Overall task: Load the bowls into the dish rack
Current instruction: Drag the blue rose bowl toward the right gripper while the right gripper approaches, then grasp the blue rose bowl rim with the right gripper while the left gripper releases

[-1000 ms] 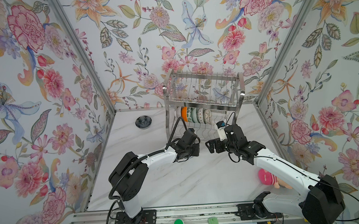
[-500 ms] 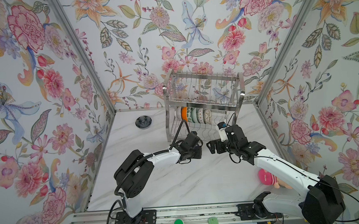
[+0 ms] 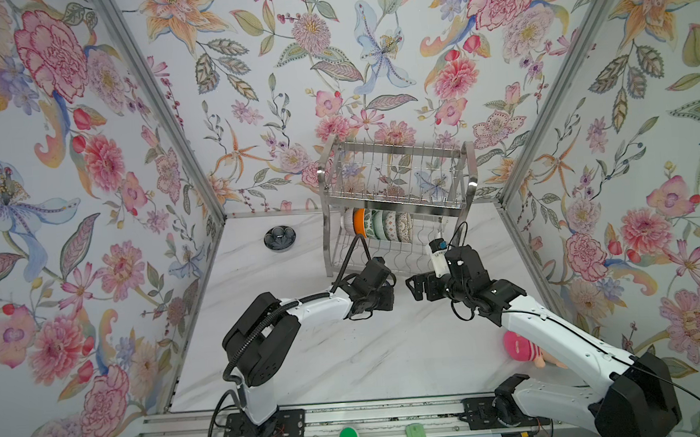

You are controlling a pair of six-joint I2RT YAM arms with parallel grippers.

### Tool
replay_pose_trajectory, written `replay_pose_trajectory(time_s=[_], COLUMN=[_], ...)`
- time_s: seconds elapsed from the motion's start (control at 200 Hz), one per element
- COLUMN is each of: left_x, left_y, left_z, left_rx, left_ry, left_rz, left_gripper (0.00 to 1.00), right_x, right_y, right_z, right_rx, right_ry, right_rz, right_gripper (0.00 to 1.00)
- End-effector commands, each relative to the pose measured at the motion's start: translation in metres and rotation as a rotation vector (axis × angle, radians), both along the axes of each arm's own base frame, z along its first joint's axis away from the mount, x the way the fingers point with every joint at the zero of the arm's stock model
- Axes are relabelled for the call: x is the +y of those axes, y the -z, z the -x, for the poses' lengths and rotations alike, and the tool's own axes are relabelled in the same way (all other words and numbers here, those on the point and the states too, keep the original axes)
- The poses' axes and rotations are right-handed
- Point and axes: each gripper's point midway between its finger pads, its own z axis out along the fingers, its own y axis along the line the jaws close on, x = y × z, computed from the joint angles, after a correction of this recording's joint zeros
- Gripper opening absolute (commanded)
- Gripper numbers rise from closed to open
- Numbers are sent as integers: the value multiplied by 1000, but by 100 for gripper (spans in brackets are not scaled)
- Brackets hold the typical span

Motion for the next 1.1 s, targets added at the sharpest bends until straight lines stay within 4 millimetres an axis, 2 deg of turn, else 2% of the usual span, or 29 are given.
replay_pose_trajectory(time_s=[0.0,0.125,0.31,0.435,0.485,0.5,0.54,0.721,0.781,0.796,0.871,0.926,1.096], left_x=[-1,3,20,40,50,54,63,112,130,134,151,161,189], left_y=[-26,-44,-74,-94,-93,-104,-109,-106,-101,-99,-90,-84,-61], left_z=[-2,-5,-13,-21,-22,-22,-23,-23,-21,-21,-16,-12,4], left_rx=[-44,-77,-123,-150,-151,-170,-179,-171,-163,-160,-142,-132,-91], left_ry=[-5,-6,-27,-64,-79,-86,-100,-188,-224,-229,-255,-273,-346], left_rz=[2,1,18,59,58,78,93,209,234,237,262,290,427], left_gripper=[41,43,53,56,58,59,60,68,78,80,87,99,99], right_x=[-5,-5,0,7,12,13,17,43,51,60,77,90,130], right_y=[3,-2,-9,-12,-11,-11,-10,-5,-2,-1,4,7,20], right_z=[4,3,-1,-4,-4,-5,-5,-7,-10,-4,-4,-3,-3], right_rx=[10,3,0,10,20,21,24,28,30,31,41,47,69], right_ry=[11,12,8,-3,-11,-14,-18,-43,-44,-70,-94,-112,-164], right_rz=[-6,-13,-32,-52,-55,-55,-56,-29,-15,-13,1,13,43], right_gripper=[99,99,99,99,99,99,99,99,99,99,99,99,99])
